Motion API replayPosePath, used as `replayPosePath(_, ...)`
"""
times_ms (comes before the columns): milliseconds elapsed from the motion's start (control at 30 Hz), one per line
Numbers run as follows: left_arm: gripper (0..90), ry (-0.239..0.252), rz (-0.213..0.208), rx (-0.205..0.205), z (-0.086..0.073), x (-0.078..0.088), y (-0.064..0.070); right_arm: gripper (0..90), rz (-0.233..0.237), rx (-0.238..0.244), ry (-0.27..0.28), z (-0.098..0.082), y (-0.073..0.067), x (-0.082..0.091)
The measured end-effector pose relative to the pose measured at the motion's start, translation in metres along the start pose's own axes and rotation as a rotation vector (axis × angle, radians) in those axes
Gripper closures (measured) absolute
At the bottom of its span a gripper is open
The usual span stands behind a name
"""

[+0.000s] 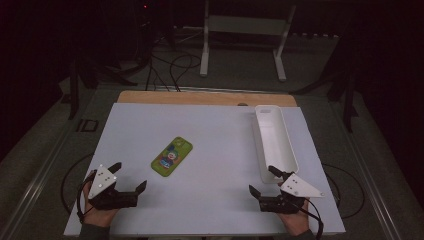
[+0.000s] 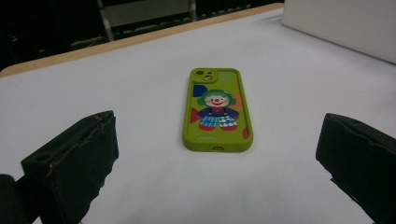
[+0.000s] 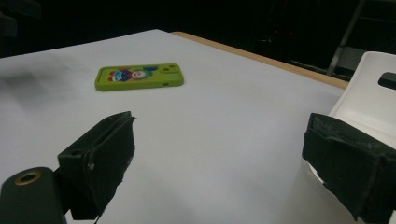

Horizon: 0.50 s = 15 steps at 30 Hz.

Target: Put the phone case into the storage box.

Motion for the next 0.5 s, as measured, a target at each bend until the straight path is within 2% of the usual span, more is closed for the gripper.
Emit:
replayPosePath(133, 0.0, -0.01, -0.004, 0.012, 0.003, -0.002, -0.002, 8.8, -0.006, -0.005, 0.003, 0.0, 0.001, 0.0)
replayPosePath(500, 0.0, -0.045, -0.012, 0.009, 0.011, -0.01, -0.003, 8.8, -0.01, -0.007, 0.01, 0.001, 0.003, 0.001)
Point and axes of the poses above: each handheld gripper's, and its own axes: x roughly backward along the jaws, z roughly out of its top, y roughly to its right, the point moved 4 cm from there along -x, roughly forward along the jaws, and after that the axes turned 10 degrees about -x, right-handed, at the moved point
